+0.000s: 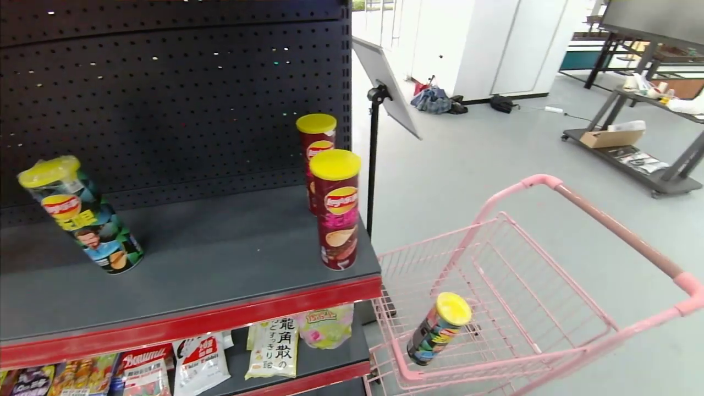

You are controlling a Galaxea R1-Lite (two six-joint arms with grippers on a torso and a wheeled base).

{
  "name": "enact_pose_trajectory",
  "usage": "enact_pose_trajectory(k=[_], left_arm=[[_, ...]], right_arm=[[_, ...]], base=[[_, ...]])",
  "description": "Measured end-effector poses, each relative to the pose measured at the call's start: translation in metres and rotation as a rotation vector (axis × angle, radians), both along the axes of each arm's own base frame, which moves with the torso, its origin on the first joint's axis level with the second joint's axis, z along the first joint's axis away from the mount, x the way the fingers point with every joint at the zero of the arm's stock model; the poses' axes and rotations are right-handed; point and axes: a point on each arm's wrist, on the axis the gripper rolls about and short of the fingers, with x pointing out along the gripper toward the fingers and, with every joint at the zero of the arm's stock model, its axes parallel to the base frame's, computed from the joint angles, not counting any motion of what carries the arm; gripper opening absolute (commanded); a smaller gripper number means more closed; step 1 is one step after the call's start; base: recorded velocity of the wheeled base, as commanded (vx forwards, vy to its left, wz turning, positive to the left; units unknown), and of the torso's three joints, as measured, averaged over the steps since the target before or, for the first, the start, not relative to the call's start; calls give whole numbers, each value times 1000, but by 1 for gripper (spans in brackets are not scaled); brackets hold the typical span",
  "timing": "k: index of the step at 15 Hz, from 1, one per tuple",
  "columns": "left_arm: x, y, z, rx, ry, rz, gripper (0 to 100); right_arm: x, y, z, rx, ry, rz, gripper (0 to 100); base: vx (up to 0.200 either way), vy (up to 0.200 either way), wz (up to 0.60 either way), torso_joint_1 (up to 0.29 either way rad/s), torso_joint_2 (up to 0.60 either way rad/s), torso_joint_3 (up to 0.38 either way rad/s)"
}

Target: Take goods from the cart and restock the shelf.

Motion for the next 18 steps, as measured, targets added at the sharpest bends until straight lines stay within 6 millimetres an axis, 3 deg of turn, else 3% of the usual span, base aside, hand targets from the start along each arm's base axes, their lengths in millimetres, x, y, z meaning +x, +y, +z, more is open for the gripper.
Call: enact_pose_trajectory(k=[9,18], left_arm=[[0,0,0,0,0,0,100],[0,0,0,0,0,0,100]], right_arm=[[0,0,0,0,0,2,100],[0,0,0,1,0,0,100]], base=[[0,0,0,-12,20,15],[0,0,0,-140,346,198]])
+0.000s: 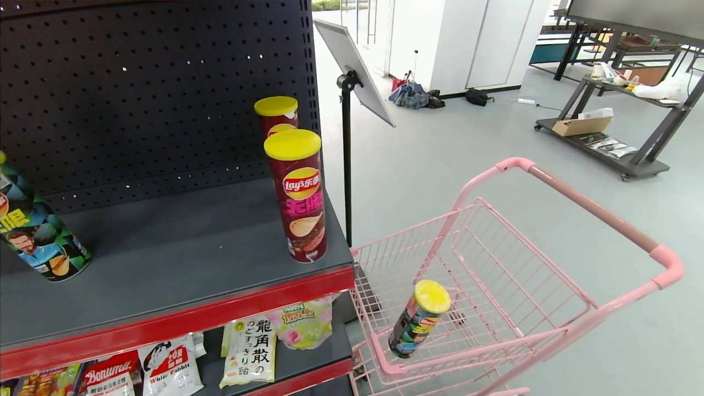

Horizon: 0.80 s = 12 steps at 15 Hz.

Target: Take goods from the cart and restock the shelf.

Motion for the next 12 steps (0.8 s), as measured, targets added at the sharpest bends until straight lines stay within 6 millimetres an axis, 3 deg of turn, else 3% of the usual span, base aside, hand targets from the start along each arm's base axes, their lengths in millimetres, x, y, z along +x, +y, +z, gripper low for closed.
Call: enact_pose_trajectory(k=[12], left_arm=[[0,0,0,-1,0,0,100]], right_arm=[[0,0,0,0,2,0,100]], base=[[0,0,0,-149,401,251]])
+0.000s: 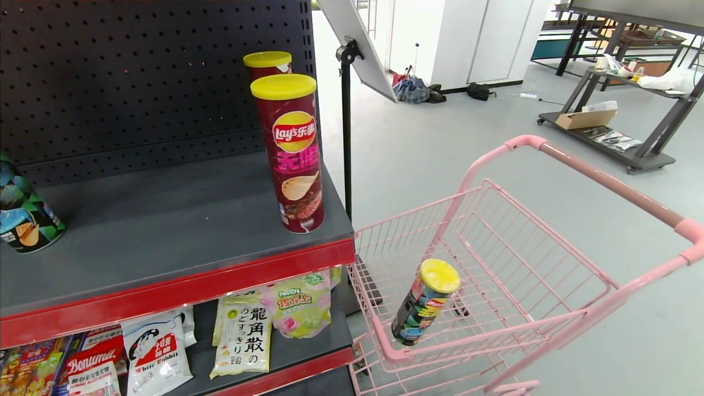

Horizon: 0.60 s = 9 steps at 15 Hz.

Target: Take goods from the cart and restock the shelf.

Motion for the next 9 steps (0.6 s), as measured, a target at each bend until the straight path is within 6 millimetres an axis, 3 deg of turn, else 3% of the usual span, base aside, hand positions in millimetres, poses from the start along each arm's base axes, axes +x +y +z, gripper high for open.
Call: enact_pose_trajectory(k=[3,8,9], left_arm=[[0,0,0,0,0,1,100],[0,0,0,0,0,1,100],[0,0,0,0,0,0,100]], right_arm=[[0,0,0,-1,0,1,100],[0,0,3,0,6,-11,100],[-1,0,12,17,-11,-11,100]], base=[[0,0,0,-89,279,180],[0,0,0,-6,17,10],[0,0,0,0,0,0]])
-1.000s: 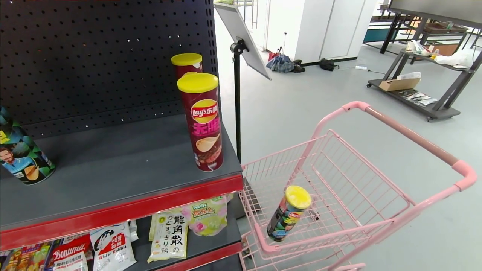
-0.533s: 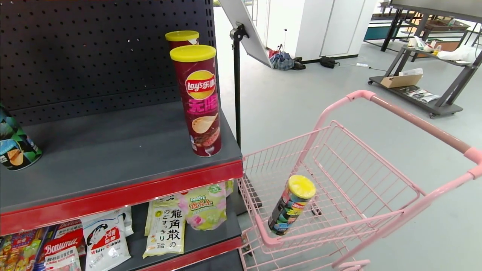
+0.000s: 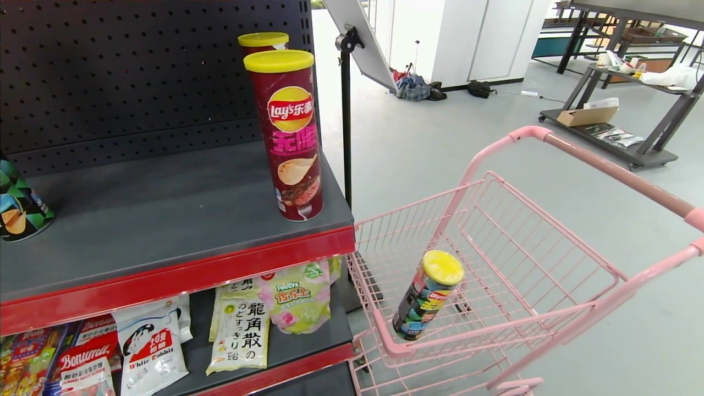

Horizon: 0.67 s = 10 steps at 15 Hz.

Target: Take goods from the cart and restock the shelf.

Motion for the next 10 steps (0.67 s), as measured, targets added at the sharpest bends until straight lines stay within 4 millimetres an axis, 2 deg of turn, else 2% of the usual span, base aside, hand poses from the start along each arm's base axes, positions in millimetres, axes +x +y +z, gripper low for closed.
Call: enact_pose_trajectory(k=[3,5,6,8,10], left_arm=[[0,0,0,1,0,0,100],[0,0,0,0,0,0,100],[0,0,0,0,0,1,100],[0,0,0,0,0,0,100],[0,0,0,1,0,0,100]], right_arm=[[4,1,55,64,-21,60,100],[31,2,87,101,61,135,100],[52,4,96,124,109,173,100],[95,11,99,150,183,250,100],[135,23,83,165,288,306,100]], base=[[0,0,0,0,0,0],[0,0,0,0,0,0],[0,0,0,0,0,0],[0,0,0,0,0,0],[0,0,0,0,0,0]])
